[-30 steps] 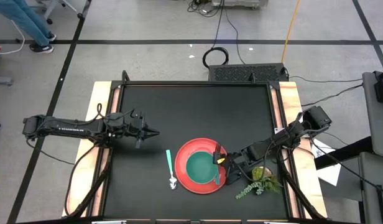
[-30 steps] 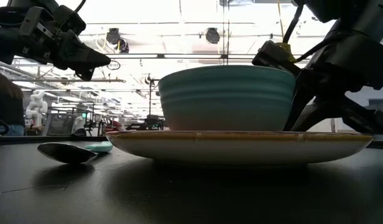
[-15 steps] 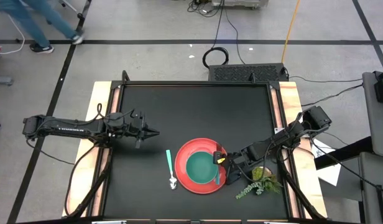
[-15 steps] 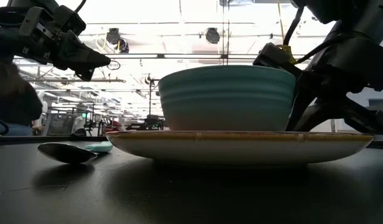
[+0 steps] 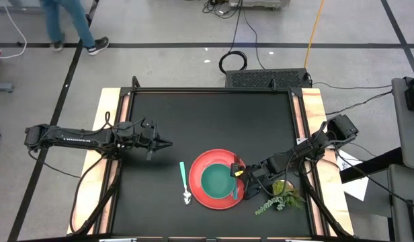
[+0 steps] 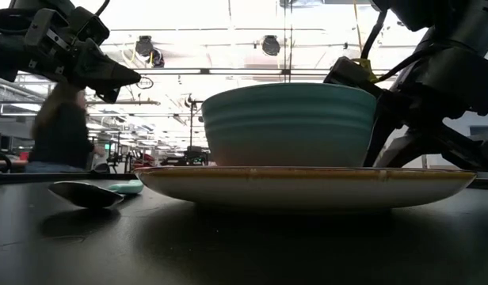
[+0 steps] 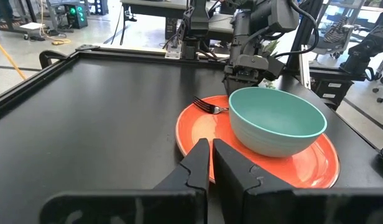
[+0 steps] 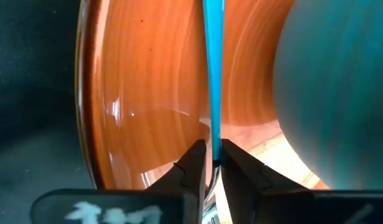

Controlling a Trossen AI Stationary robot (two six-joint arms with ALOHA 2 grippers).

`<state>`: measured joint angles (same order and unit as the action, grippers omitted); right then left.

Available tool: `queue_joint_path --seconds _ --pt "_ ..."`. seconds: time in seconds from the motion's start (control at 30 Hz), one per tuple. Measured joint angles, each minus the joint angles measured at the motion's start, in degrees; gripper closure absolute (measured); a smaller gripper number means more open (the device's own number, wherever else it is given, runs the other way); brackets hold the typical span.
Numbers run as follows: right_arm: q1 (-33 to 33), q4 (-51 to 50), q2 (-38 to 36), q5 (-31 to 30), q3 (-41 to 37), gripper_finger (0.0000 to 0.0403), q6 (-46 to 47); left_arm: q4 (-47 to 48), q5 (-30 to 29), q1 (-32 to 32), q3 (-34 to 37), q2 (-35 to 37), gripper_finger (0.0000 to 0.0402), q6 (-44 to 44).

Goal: Set table place
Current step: Put the light blue fork on the orange plate to the right of the green bowl

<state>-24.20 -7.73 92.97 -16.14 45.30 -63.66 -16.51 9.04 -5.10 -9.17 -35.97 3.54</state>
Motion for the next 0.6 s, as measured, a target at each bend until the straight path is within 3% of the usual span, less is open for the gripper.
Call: queue_joint_path --seconds 0.6 --pt "0.0 0.0 0.0 0.0 0.0 0.0358 0.1 0.0 0.0 0.0 0.0 0.0 0.0376 0.1"
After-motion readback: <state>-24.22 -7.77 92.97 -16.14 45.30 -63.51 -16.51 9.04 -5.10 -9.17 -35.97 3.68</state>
